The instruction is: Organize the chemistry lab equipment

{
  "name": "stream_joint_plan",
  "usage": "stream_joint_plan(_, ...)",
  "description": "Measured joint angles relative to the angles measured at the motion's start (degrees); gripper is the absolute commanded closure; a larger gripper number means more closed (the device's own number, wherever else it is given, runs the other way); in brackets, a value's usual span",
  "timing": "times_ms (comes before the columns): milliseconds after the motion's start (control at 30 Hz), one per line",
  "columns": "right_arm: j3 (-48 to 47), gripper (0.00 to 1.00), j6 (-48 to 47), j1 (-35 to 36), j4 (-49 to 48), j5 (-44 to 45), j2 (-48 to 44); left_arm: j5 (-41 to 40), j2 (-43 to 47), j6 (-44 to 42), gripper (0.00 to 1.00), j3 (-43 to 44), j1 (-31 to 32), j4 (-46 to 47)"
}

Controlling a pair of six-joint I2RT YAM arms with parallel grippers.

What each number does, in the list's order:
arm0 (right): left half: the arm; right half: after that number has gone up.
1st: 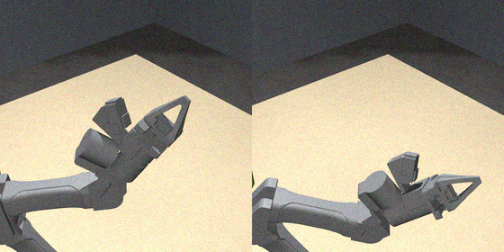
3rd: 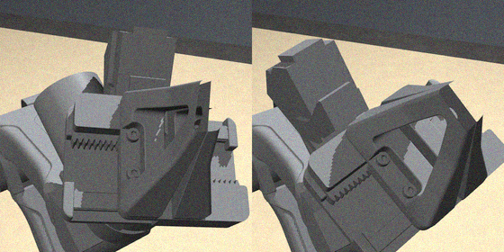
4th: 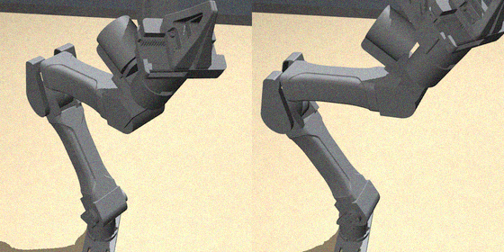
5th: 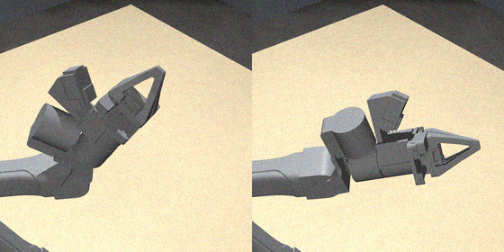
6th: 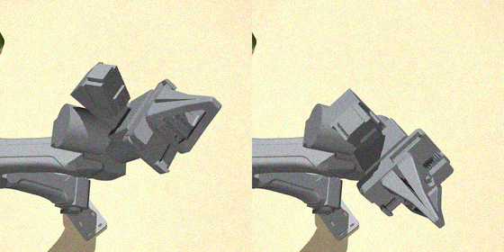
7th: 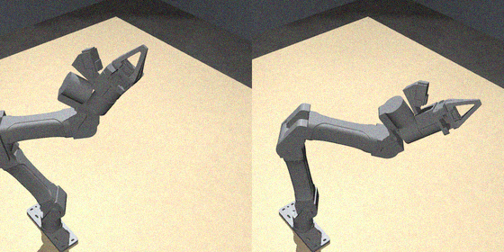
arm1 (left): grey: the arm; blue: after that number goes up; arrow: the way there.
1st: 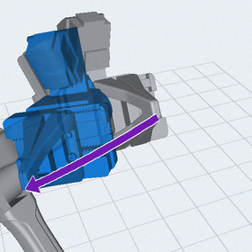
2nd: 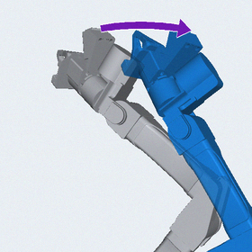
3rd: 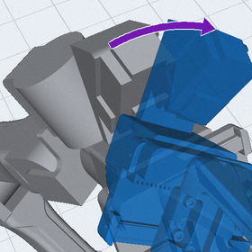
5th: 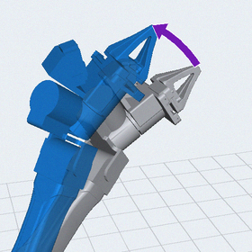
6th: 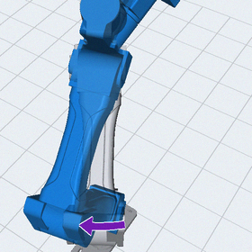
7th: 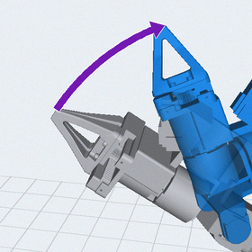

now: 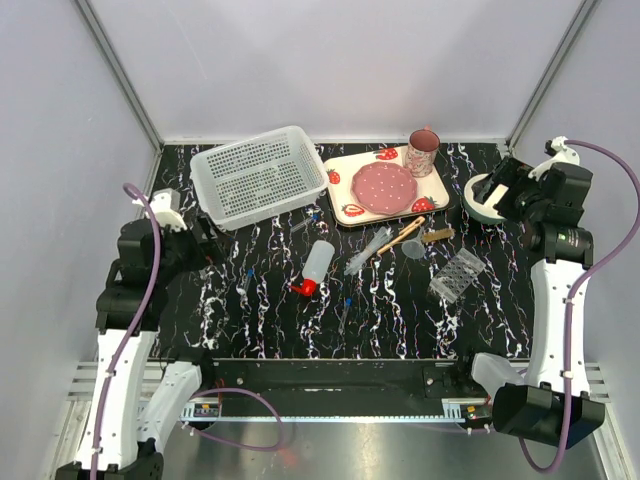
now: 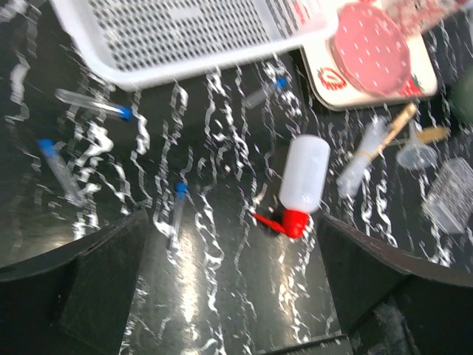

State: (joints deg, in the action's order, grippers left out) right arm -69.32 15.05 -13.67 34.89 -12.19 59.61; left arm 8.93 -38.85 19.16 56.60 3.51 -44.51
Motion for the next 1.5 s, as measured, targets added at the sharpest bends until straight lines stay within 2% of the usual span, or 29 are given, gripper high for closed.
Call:
stream_joint_plan(167,0.02,0.00,0.90,0.00,-0.17,-1.70,-0.61,7.13,-2.71,2.21,0.01,-3.87,2.58,0.07)
stream_joint_plan(333,0.37,0.00,0.04,-0.22,-0.59,-7.32,-0.48,5.07,-6.58,4.48,0.01,-5.53,17.16,0.09)
stream_joint_plan(433,2.03,0.00,-4.28,-0.37,-1.18,-17.20,-0.46,1.51,-9.68,6.23,0.01,-5.55,26.10,0.59)
stream_joint_plan(533,3.41,0.00,-11.06,-0.24,0.59,-29.40,0.00,-2.14,-13.81,7.61,0.01,-5.53,31.91,1.38)
stream_joint_plan(633,4.15,0.00,-16.83,-0.20,2.80,-37.70,0.42,-4.68,-18.86,8.83,0.01,-5.42,36.81,2.51)
stream_joint_plan(733,5.40,0.00,-20.94,-0.17,4.22,-42.23,0.24,-5.97,-23.69,9.70,0.01,-5.05,40.33,4.46)
stream_joint_plan(933,8.55,0.00,-26.29,-0.17,5.51,-45.68,-1.68,-7.21,-35.52,9.81,0.01,-0.37,43.76,8.13)
stream_joint_plan(1267,10.12,0.00,-28.98,-0.20,5.62,-47.54,-1.95,-15.21,-55.21,8.26,0.02,13.81,44.06,8.04)
stream_joint_plan(1500,11.30,0.00,-29.62,-0.20,5.55,-47.60,-1.95,-19.96,-65.29,6.82,0.14,21.35,43.98,5.77)
